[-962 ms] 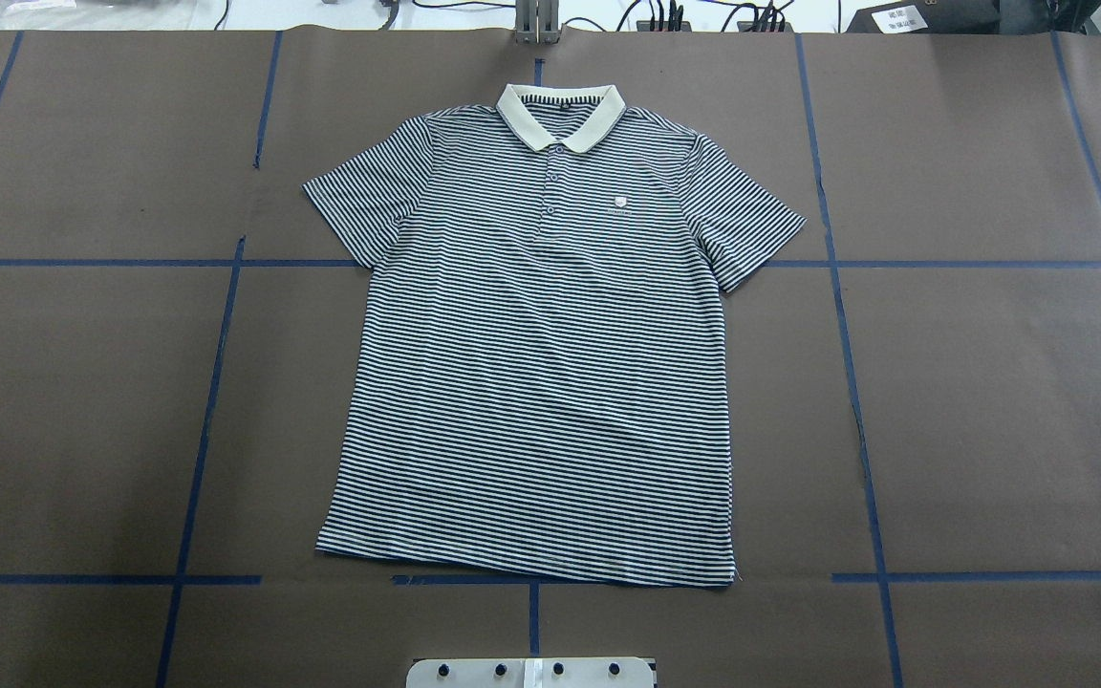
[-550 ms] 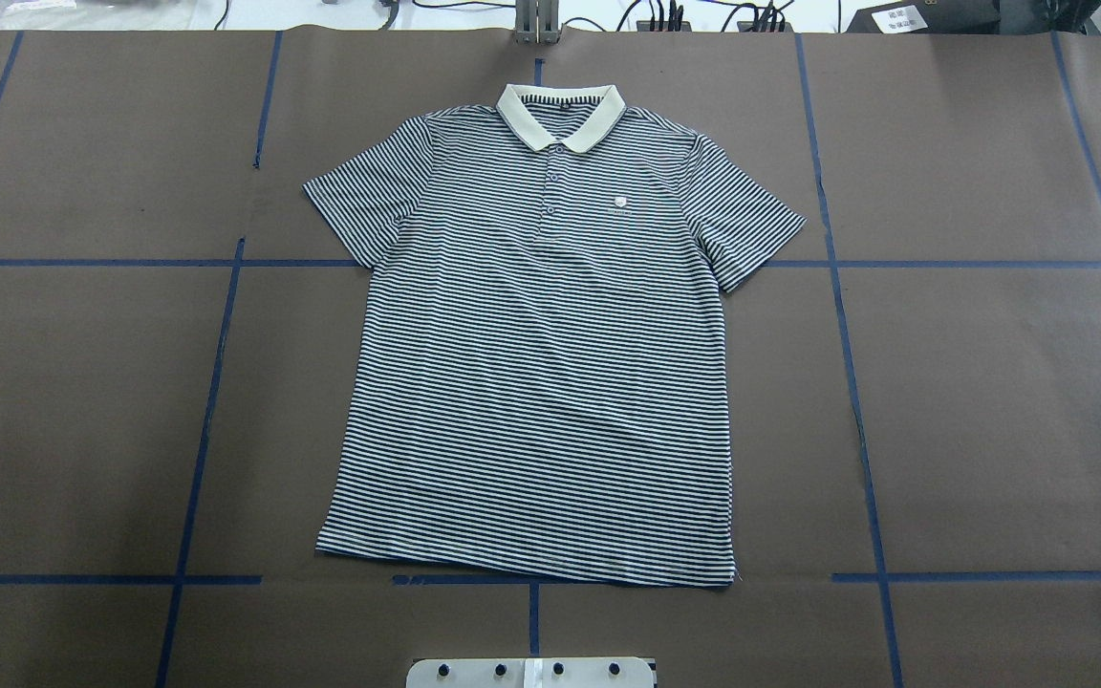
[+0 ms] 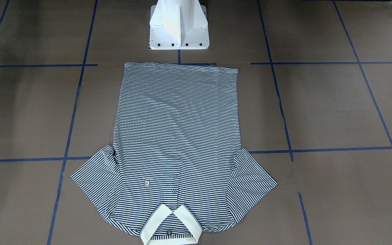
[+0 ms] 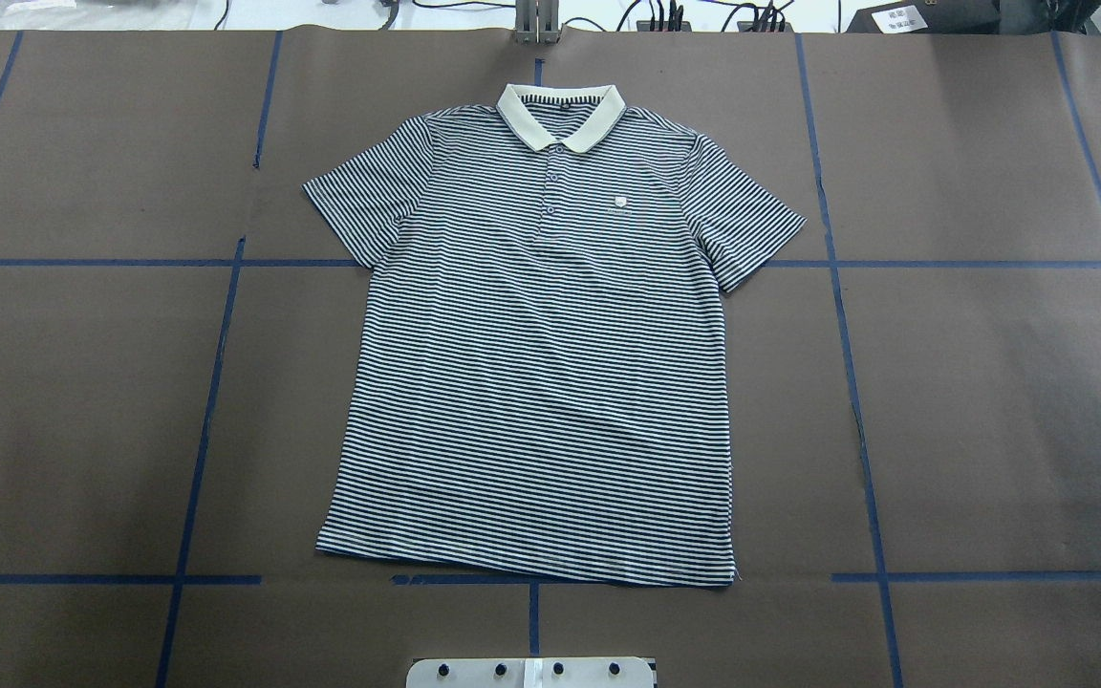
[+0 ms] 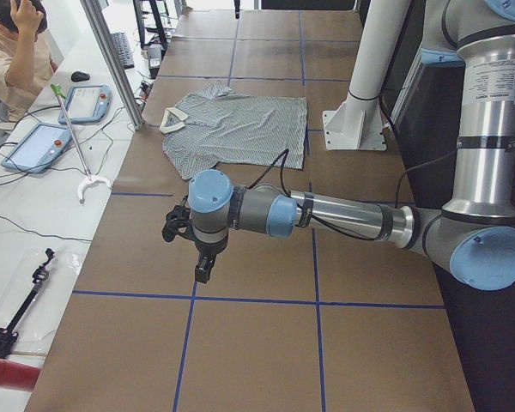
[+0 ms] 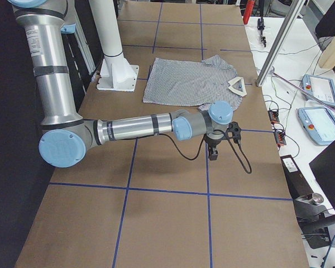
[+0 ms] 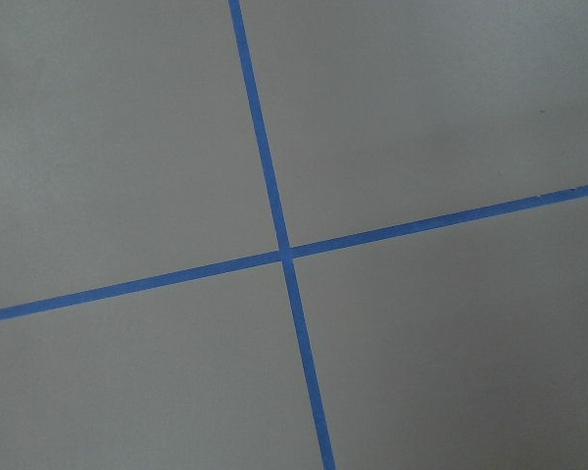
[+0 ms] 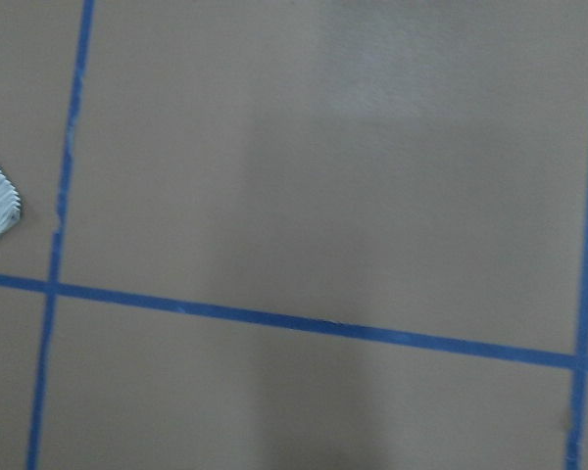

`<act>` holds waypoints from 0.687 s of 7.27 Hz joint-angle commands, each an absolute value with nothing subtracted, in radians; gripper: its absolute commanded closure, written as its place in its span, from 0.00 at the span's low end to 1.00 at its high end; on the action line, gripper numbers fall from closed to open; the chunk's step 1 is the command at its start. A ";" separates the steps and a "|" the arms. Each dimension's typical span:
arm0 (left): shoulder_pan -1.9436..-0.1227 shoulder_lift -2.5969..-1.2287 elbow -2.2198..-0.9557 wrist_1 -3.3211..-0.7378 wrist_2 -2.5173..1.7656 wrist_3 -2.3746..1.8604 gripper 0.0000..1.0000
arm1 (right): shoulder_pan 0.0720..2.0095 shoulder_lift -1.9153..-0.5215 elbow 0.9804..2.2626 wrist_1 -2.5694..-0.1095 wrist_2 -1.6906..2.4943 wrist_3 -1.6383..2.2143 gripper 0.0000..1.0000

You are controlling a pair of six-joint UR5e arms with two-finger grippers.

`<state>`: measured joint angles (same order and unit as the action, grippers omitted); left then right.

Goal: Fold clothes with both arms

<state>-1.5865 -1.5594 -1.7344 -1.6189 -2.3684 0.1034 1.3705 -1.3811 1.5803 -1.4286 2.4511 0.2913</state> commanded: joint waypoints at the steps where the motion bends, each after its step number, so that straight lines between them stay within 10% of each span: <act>1: -1.582 -1.557 -1.735 -1.654 -2.367 0.104 0.00 | 1.228 -1.173 1.499 -1.321 2.433 0.650 0.00; 5: -1.565 -1.548 -1.721 -1.707 -2.365 0.100 0.00 | 0.976 -0.978 1.285 -0.990 2.016 1.364 0.11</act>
<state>-1.5657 -1.5537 -1.7272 -1.6871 -2.3653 0.1018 1.0474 -1.0613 1.3740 -1.0476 2.1519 1.1425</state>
